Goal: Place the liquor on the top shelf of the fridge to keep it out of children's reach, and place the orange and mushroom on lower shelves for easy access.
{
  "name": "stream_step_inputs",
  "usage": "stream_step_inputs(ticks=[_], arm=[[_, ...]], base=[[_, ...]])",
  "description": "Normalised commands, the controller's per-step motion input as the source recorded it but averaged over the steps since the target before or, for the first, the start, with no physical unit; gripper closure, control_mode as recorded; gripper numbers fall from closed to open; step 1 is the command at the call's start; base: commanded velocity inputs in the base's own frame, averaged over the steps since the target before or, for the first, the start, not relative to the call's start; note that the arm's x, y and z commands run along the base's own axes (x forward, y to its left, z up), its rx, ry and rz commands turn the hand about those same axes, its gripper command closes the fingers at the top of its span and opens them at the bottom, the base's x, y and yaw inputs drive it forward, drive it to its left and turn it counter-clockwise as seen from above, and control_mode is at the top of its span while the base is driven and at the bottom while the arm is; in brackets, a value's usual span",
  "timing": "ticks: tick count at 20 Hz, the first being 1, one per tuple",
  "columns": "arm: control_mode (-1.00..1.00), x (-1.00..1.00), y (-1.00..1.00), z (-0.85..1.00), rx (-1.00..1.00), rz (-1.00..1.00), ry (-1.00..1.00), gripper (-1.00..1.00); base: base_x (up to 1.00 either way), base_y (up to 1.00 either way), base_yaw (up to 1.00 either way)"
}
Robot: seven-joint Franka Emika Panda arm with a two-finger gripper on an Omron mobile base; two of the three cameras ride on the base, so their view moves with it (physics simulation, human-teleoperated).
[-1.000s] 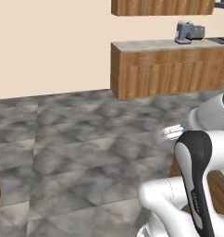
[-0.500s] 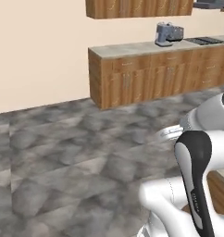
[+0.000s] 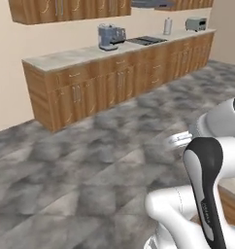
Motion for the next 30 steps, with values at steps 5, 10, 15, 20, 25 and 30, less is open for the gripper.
stream_step_inputs(ticks=[5,10,15,20,25,30], arm=[[1.0,0.0,0.0,0.0,0.0,0.0,0.0,-1.0],[1.0,0.0,0.0,0.0,0.0,0.0,0.0,-1.0],[1.0,0.0,0.0,0.0,0.0,0.0,0.0,-1.0],[1.0,0.0,0.0,0.0,0.0,0.0,0.0,-1.0],[1.0,0.0,0.0,0.0,0.0,0.0,0.0,-1.0],[1.0,0.0,0.0,0.0,0.0,0.0,0.0,-1.0]], base=[[0.48,0.48,-0.73],[0.46,0.58,-0.73],[0.42,0.61,-0.73],[0.46,0.58,-0.72],[0.5,0.59,-0.7],[0.49,0.74,-0.61]])
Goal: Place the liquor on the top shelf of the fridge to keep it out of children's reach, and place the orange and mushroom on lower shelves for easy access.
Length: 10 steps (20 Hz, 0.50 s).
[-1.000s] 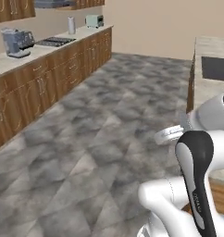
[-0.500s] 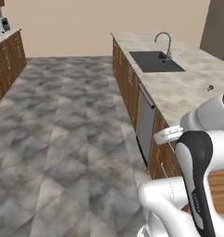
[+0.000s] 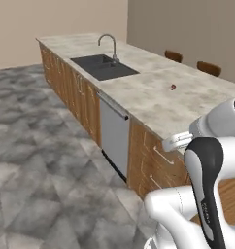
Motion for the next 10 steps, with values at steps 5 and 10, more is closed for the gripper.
stream_step_inputs(ticks=[5,10], arm=[[1.0,0.0,0.0,0.0,0.0,0.0,0.0,-1.0],[1.0,0.0,0.0,0.0,0.0,0.0,0.0,-1.0]], base=[[0.51,0.74,-0.56],[0.51,0.68,-0.55]])
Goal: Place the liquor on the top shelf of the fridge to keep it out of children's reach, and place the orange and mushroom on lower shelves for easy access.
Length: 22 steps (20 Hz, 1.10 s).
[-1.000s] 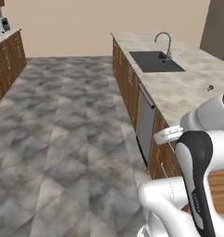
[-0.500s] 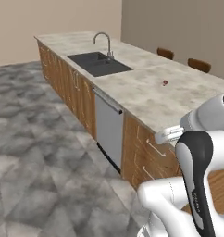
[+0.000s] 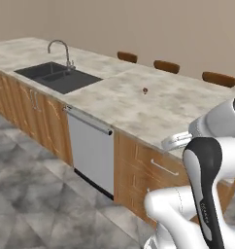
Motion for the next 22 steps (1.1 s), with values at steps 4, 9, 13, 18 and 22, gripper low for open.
stream_step_inputs(ticks=[4,9,13,18,22], arm=[[1.0,0.0,0.0,0.0,0.0,0.0,0.0,-1.0],[1.0,0.0,0.0,0.0,0.0,0.0,0.0,-1.0],[1.0,0.0,0.0,0.0,0.0,0.0,0.0,-1.0],[1.0,0.0,0.0,0.0,0.0,0.0,0.0,-1.0],[1.0,0.0,0.0,0.0,0.0,0.0,0.0,-1.0]], base=[[0.51,0.65,-0.54],[0.41,0.68,-0.52],[0.3,0.75,-0.49],[0.26,0.85,-0.45],[0.35,0.66,-0.41]])
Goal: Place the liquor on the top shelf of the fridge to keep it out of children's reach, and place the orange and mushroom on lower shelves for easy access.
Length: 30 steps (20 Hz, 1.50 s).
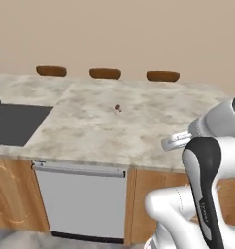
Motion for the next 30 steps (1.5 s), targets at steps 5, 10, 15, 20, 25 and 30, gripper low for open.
stream_step_inputs(ticks=[5,10,15,20,25,30], arm=[[1.0,0.0,0.0,0.0,0.0,0.0,0.0,-1.0],[1.0,0.0,0.0,0.0,0.0,0.0,0.0,-1.0],[1.0,0.0,0.0,0.0,0.0,0.0,0.0,-1.0],[1.0,0.0,0.0,0.0,0.0,0.0,0.0,-1.0],[1.0,0.0,0.0,0.0,0.0,0.0,0.0,-1.0],[-1.0,0.07,0.03,0.0,0.0,-0.03,0.0,-1.0]], base=[[0.52,0.16,-0.37],[0.58,0.08,-0.32],[0.33,0.48,-0.25],[0.23,0.69,-0.22],[0.3,0.56,-0.19],[0.29,0.24,-0.15]])
